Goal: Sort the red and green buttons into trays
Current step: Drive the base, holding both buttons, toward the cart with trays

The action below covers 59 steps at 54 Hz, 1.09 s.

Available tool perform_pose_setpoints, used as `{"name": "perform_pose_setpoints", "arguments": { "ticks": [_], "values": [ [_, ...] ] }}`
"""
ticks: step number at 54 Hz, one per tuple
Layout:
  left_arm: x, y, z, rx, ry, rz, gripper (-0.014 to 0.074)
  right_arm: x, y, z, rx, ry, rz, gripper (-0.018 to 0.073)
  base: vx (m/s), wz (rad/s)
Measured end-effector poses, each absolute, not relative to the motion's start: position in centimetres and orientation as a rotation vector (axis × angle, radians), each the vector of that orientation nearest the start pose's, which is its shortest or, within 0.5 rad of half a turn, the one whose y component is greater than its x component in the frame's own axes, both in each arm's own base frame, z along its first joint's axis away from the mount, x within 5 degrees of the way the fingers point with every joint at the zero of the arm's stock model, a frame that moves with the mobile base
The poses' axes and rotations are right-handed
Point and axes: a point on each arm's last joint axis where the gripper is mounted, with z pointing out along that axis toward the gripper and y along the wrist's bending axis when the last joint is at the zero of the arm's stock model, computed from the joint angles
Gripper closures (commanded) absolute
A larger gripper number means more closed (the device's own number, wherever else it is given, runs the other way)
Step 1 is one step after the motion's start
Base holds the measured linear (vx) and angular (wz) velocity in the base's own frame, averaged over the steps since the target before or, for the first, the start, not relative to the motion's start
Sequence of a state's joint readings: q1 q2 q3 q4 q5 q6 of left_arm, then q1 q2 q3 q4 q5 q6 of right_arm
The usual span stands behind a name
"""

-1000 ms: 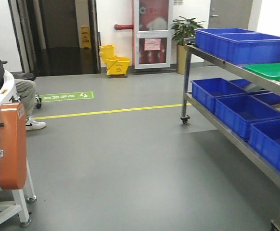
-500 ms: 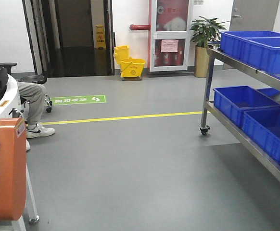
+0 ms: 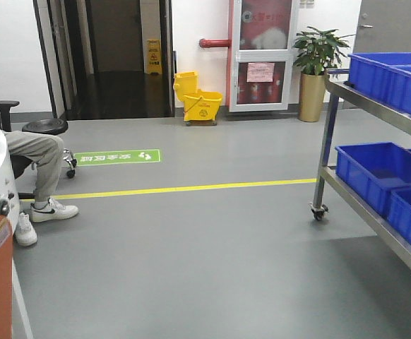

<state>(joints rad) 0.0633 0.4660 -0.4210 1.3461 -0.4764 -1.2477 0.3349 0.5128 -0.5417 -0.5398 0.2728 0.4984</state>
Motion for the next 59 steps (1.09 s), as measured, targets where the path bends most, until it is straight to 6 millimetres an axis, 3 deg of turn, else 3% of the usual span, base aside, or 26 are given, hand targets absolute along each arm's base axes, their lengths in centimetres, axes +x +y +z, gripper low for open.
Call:
{"name": "perform_pose_setpoints", "arguments": {
  "ticks": [33,59],
  "values": [
    [9.75,-3.45,32.96,0.387,1.381,-0.217,0.0602,10.64,2.37,33.56,-0.199,1.676,0.116,0.0568,0.5,0.05],
    [9.75,-3.44,32.96,0.387,1.381,-0.216,0.0602,10.64,2.37,33.56,-0.198,1.676,0.116,0.0568,0.44,-0.28]
  ]
}}
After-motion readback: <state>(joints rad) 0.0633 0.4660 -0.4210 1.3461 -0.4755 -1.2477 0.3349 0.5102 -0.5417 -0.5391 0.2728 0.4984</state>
